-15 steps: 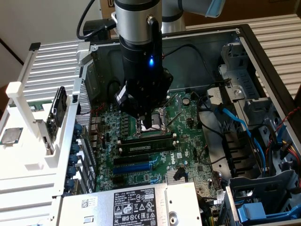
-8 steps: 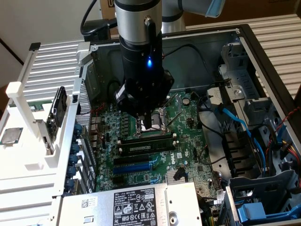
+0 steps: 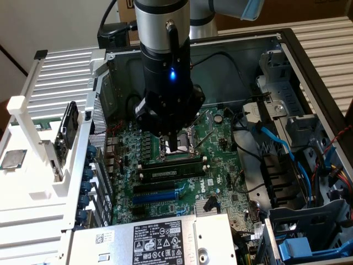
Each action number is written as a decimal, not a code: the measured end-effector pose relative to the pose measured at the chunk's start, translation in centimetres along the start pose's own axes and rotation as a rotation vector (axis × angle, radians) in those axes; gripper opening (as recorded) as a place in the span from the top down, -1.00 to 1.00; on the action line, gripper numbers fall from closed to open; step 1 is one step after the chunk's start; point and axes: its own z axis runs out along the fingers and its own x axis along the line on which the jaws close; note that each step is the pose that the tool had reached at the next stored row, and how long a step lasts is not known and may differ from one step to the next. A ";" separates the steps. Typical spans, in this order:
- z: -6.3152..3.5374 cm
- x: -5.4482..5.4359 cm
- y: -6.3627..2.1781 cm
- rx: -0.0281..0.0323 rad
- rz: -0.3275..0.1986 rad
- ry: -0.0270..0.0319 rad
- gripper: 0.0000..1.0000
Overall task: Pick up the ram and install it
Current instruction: 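Press down the ram until it locks into place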
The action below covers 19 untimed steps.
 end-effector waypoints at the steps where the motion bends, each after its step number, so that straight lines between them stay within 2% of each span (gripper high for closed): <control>1: 0.01 0.0 0.00 0.0001 0.014 0.0000 0.80; 7: 0.04 0.0 0.00 0.0006 0.096 -0.0001 0.80; 14: 0.05 0.0 0.00 0.0006 0.102 -0.0002 0.80; 19: 0.05 0.0 0.00 0.0006 0.166 -0.0003 0.80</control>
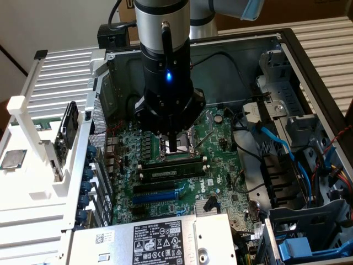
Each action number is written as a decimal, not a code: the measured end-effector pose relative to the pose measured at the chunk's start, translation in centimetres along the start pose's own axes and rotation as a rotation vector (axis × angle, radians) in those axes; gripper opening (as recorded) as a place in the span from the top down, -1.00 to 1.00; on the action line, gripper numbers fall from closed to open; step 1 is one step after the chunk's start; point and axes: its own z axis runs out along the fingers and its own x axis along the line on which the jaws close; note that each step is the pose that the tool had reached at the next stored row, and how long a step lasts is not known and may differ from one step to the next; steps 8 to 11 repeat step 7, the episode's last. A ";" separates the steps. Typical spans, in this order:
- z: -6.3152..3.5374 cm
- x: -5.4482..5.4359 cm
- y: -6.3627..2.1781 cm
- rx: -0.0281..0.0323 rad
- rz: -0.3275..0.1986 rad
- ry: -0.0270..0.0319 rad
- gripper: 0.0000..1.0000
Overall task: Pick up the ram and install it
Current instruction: 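Press down the ram until it locks into place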
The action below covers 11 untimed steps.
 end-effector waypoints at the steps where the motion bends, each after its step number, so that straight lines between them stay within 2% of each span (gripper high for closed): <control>1: 0.00 0.0 0.00 0.0000 0.010 0.0000 0.80; 11: 0.00 0.0 0.00 0.0001 0.012 0.0000 0.80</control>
